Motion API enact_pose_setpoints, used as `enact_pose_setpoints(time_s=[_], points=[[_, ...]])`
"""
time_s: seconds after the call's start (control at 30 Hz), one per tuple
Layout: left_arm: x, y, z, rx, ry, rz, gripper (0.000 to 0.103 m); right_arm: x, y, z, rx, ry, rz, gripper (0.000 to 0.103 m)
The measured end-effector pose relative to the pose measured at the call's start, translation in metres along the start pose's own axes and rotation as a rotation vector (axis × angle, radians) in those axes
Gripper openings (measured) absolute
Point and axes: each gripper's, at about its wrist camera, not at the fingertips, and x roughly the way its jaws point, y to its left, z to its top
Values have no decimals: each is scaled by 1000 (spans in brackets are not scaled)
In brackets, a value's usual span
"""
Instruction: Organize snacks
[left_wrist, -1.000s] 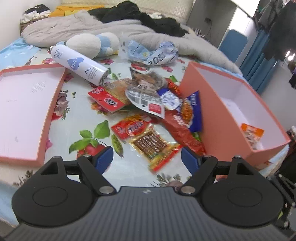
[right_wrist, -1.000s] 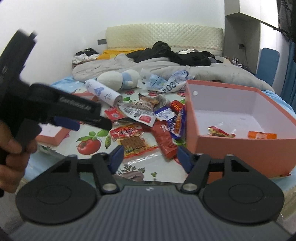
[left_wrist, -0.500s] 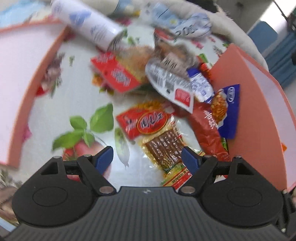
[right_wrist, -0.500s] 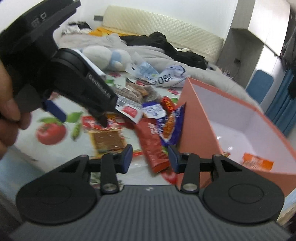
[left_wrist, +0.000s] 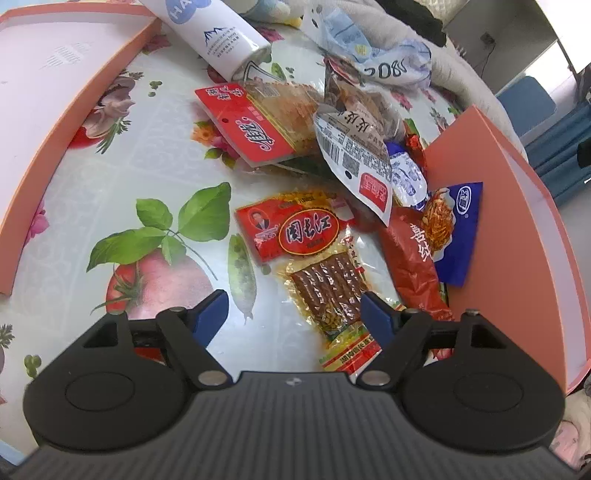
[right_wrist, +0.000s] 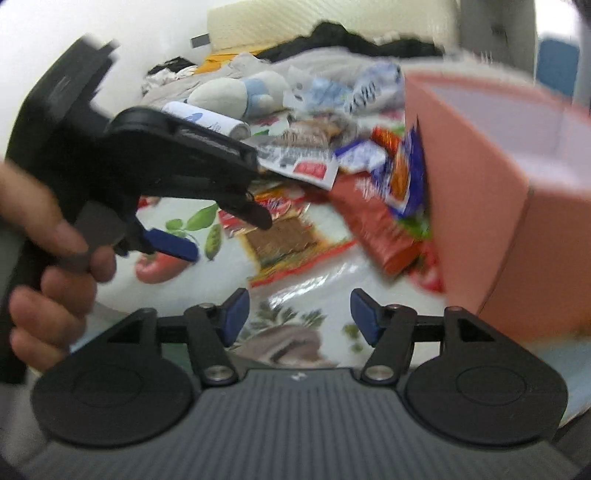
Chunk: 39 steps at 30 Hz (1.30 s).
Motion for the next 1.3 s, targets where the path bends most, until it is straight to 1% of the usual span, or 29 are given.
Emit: enact_pose_setpoints(time_s=[0.07, 0.17, 0.23, 0.3, 0.37, 0.4, 0.43, 0.47, 0.5, 0.53, 0.57, 0.6, 0.67, 0.73, 0.8, 0.83, 0.9, 0.97, 1.07, 1.13, 1.2, 1.23, 1.3], points=[[-2, 2, -3, 3, -13, 6, 73, 3, -7, 0, 93, 17, 47, 63], [-5, 11, -4, -38, -27, -20, 69, 10, -16, 3, 222, 37, 103, 62], [-6, 16, -5, -72, -30, -41, 66, 13, -17, 4, 259, 37, 116, 61], [-7, 23, -6, -113, -25, -76, 64, 17, -19, 5, 294, 42, 121, 56], [-7, 27, -7, -144, -25, -105, 64, 20, -24, 6, 344, 55, 141, 45], [-7, 30, -9, -164, -22, -129, 64, 22, -27, 7, 371, 65, 161, 43], [-7, 31, -10, -182, -19, -148, 64, 23, -29, 8, 384, 70, 169, 38], [-7, 33, -12, -203, -18, -167, 64, 25, -31, 9, 394, 74, 168, 30], [-7, 35, -13, -224, -20, -181, 64, 27, -33, 10, 409, 82, 169, 26], [-7, 37, -15, -243, -19, -196, 64, 29, -36, 10, 425, 91, 179, 17], [-6, 38, -16, -260, -16, -212, 64, 29, -38, 10, 447, 98, 194, 11], [-5, 39, -18, -282, -10, -235, 64, 29, -42, 9, 480, 98, 217, 10], [-2, 43, -22, -339, 1, -284, 64, 28, -48, 8, 537, 91, 259, 5], [1, 49, -28, -417, 17, -339, 64, 25, -53, 8, 587, 90, 302, 3], [6, 53, -34, -497, 36, -395, 64, 20, -53, 9, 598, 93, 318, 2], [8, 53, -36, -519, 41, -410, 64, 18, -53, 10, 609, 94, 328, 2], [8, 51, -39, -545, 42, -414, 64, 14, -54, 10, 639, 90, 358, 2], [8, 47, -40, -563, 47, -408, 64, 10, -54, 11, 640, 87, 356, 2], [12, 47, -44, -616, 73, -424, 63, 8, -54, 12, 662, 97, 374, 2], [14, 48, -47, -651, 80, -437, 61, 4, -53, 11, 668, 101, 382, 2], [17, 48, -48, -674, 85, -436, 49, -1, -52, 9, 655, 105, 381, 2], [18, 49, -49, -680, 87, -427, 45, -3, -51, 9, 652, 107, 381, 2], [21, 50, -51, -687, 90, -417, 31, -5, -49, 10, 641, 108, 378, 2]])
